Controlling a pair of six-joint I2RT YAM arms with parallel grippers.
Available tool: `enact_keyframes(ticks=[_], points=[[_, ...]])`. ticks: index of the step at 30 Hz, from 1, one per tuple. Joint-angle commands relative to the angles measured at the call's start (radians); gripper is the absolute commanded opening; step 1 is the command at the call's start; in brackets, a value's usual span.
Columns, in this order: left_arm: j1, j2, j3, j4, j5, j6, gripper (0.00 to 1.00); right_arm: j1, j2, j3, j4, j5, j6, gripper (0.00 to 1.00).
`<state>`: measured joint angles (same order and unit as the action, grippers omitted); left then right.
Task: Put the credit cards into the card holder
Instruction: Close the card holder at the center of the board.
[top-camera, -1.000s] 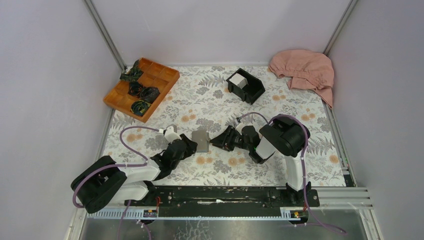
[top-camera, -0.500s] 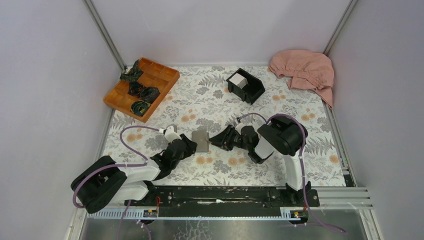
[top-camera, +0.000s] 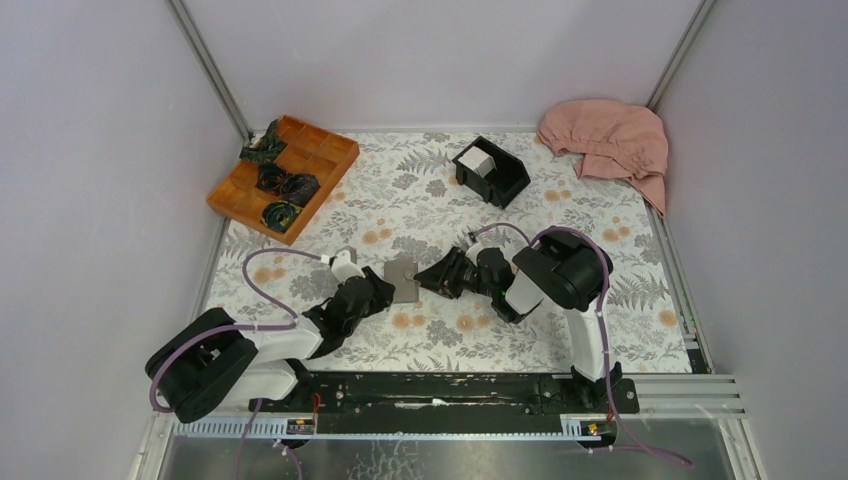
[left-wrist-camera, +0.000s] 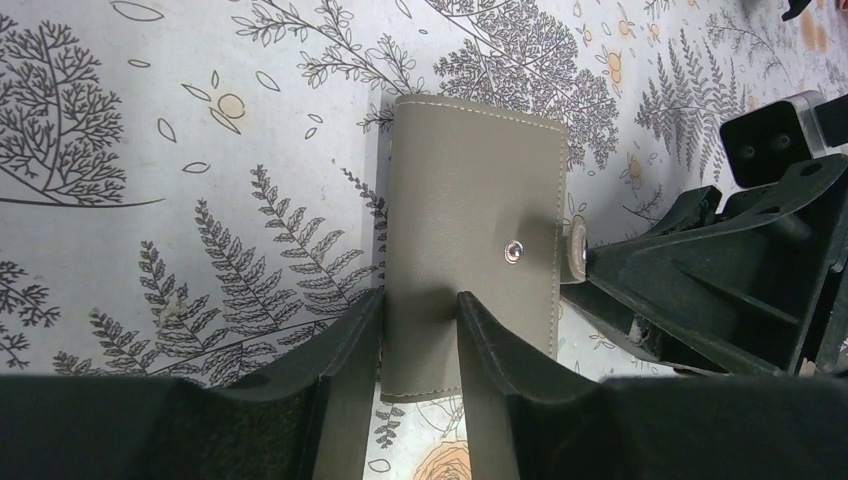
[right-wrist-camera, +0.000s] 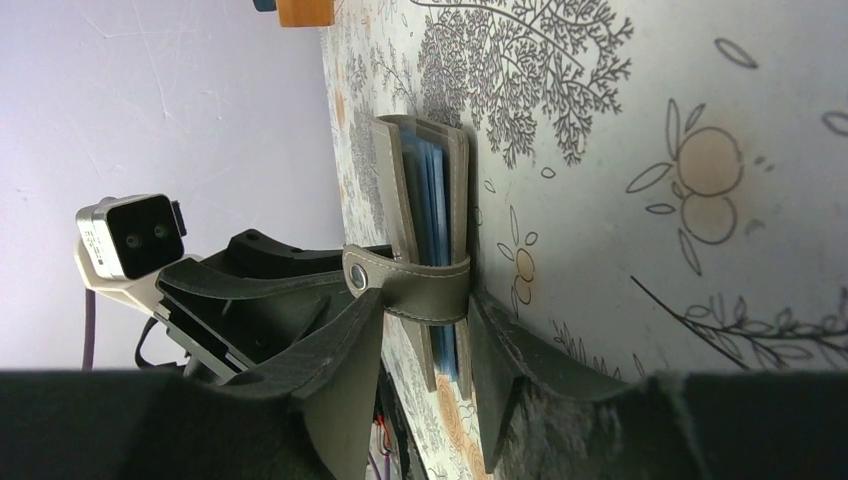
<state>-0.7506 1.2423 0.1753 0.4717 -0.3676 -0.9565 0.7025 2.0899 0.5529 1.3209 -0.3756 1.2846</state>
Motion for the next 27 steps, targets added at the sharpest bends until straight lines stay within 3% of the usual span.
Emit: enact_keyframes(ticks=[1, 27], points=[[0.009, 0.037, 0.007, -0.073, 0.034, 0.040, 0.40, 0.015, 0.052, 0.006, -0.147, 0.056, -0.070, 0.45], [0.020, 0.105, 0.061, -0.126, 0.048, 0.077, 0.39, 0.016, 0.036, 0.081, -0.377, 0.050, -0.173, 0.45]])
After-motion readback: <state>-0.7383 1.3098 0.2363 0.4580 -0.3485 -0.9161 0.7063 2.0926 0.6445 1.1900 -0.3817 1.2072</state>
